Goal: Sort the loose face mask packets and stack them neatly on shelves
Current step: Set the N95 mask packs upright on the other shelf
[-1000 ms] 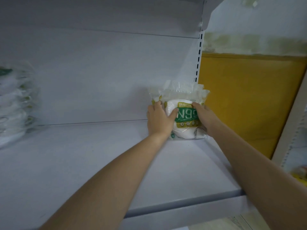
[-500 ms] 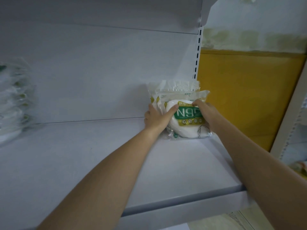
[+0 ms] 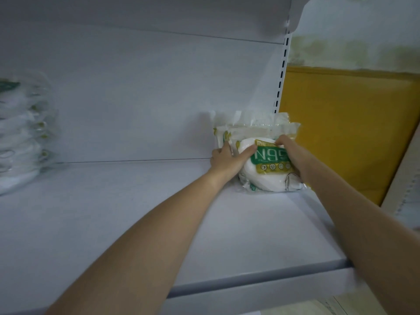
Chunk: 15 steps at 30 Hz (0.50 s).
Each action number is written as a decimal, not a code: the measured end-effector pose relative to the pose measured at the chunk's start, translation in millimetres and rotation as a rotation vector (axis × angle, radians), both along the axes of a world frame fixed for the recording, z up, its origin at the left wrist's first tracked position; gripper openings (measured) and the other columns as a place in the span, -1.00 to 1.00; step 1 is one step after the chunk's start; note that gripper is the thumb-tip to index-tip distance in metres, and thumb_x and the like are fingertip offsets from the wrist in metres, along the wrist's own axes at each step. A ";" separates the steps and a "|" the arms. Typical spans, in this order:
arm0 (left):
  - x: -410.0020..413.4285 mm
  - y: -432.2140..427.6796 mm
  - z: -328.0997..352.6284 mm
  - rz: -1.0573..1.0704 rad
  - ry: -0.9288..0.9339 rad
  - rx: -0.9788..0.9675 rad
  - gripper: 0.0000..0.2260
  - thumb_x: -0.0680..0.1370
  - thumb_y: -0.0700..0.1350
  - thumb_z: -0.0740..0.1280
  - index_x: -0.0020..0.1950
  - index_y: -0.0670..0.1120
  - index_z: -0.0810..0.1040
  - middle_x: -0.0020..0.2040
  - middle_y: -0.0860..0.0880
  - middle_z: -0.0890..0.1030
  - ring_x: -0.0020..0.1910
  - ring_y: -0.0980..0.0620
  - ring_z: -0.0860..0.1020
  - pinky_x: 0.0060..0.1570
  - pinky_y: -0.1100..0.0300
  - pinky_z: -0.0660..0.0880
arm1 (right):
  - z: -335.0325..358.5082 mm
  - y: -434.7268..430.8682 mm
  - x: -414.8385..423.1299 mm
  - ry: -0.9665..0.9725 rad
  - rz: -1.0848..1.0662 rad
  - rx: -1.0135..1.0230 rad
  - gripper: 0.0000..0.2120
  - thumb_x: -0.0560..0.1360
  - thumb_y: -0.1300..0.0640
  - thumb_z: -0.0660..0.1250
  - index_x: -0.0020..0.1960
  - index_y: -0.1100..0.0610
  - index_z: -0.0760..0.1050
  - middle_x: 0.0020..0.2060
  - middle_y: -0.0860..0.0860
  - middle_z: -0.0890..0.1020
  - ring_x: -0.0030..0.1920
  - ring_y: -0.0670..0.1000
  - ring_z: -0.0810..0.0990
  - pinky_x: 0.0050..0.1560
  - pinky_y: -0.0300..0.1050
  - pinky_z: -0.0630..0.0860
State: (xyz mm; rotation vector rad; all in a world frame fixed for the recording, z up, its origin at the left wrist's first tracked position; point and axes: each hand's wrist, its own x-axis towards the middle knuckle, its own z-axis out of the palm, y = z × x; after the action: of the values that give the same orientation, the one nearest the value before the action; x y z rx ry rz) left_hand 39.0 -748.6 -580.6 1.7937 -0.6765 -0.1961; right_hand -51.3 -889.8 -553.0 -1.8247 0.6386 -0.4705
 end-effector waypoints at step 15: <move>-14.0 11.4 1.9 0.132 -0.174 0.107 -0.15 0.45 0.35 0.23 0.54 0.09 -0.18 0.47 -0.15 0.11 0.46 -0.20 0.12 0.39 -0.13 0.12 | 1.4 18.7 -6.7 -0.024 -0.259 -0.329 -0.29 0.50 -0.09 0.23 0.49 0.18 0.02 0.37 0.19 0.24 0.31 0.20 0.34 0.26 0.20 0.40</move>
State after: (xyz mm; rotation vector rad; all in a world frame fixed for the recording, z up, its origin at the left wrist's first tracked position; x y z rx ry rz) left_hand 25.0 -737.2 -578.7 1.9669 -0.6781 0.0136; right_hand -58.0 -871.1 -551.6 -2.0486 0.8230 -0.8080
